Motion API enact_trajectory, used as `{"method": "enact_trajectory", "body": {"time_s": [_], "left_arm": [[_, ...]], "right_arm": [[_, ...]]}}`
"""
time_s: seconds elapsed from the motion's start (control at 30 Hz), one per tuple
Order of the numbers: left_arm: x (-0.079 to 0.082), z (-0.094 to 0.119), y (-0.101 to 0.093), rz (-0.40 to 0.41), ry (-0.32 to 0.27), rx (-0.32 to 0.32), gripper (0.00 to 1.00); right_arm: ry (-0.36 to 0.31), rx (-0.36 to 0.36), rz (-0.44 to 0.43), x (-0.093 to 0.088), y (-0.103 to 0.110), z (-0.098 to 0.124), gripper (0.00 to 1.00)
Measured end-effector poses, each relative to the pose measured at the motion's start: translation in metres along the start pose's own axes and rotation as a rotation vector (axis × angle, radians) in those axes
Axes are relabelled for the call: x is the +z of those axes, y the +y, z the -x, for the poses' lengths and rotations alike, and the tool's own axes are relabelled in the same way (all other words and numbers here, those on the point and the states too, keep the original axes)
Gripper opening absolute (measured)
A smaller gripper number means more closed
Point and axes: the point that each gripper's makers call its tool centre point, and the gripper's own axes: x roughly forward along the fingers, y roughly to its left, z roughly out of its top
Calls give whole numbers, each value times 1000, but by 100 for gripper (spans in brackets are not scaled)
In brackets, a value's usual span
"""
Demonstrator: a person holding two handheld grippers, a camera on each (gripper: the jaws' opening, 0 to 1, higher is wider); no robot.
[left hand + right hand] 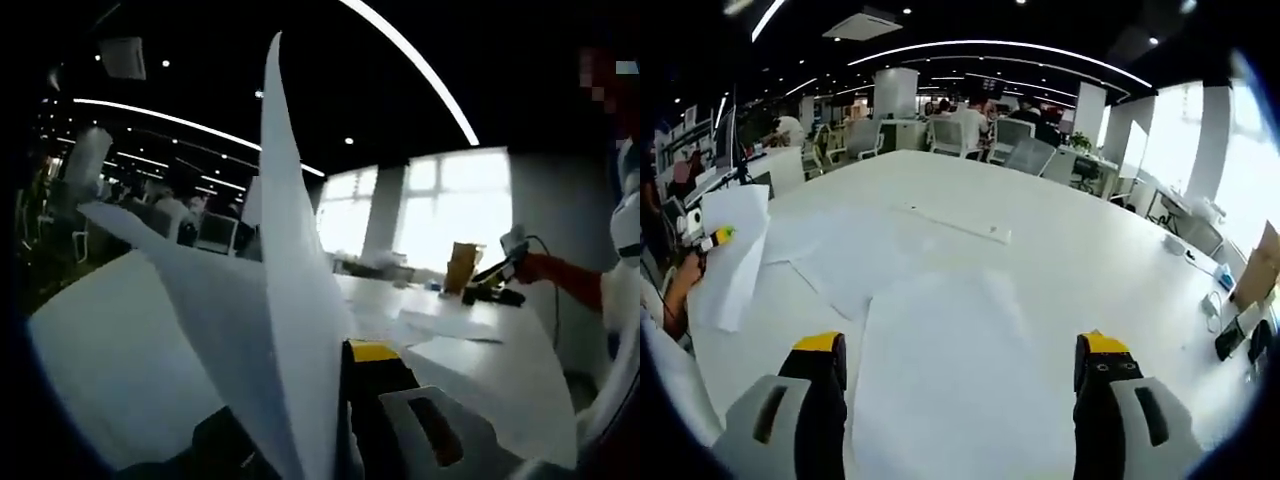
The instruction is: Organize the stack of printing papers by aligning and flattening the scattered papers on the table
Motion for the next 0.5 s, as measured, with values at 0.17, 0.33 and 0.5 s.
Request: {"method": "enact_trajectory", "body": {"time_s": [0.17, 0.33, 0.5], "left_arm": [[0, 0, 0, 1, 0, 2, 6], [0, 0, 0, 4, 3, 1, 6], [0, 1, 0, 5, -2, 2, 6]], "right_arm": [[25, 7, -15, -8, -8, -5, 90], [52, 7, -22, -15, -17, -15, 90], [92, 18, -35, -28, -19, -25, 90]]}}
